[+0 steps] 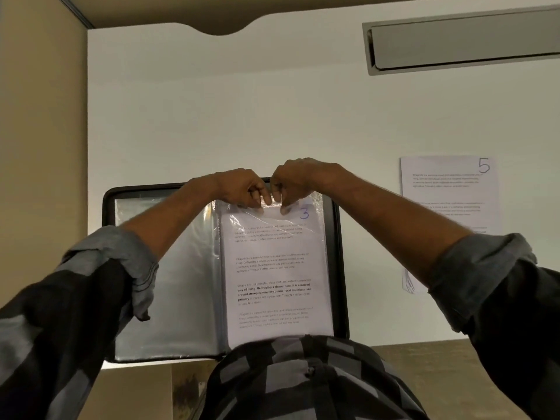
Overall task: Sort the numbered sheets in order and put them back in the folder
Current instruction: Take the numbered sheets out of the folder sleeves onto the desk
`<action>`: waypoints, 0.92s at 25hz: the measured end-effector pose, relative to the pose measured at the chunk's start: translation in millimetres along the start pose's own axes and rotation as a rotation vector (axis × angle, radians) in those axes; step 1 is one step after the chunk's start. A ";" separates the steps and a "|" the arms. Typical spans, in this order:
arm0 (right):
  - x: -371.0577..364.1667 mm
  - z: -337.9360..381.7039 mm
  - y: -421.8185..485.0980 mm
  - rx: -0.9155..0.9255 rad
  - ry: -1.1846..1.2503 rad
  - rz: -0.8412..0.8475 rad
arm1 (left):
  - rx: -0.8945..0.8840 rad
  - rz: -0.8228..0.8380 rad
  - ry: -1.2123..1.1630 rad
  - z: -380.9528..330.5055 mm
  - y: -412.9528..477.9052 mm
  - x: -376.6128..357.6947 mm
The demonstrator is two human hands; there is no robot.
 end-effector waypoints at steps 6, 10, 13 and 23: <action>7.5 -30.8 14.4 -0.064 0.250 -0.121 | -0.049 -0.070 -0.005 -0.2 6.2 31.3; 4.8 -61.8 16.9 -0.096 0.849 -0.389 | -0.015 -0.393 -0.008 24.5 4.5 60.9; -9.8 -69.6 10.6 -0.125 1.302 -0.367 | -0.061 -0.736 -0.100 42.6 2.4 80.4; 18.1 -75.6 5.7 -0.113 1.404 -0.748 | 0.175 -0.983 -0.936 48.2 -12.3 10.8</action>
Point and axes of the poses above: each hand's wrist, its own y-axis towards the middle knuckle, its own x-axis out of the back of the hand, z = x × y, the point moved 1 cm from there along y, towards the middle knuckle, and after that the axes turned 2 degrees about -z, right-handed, at the moved point
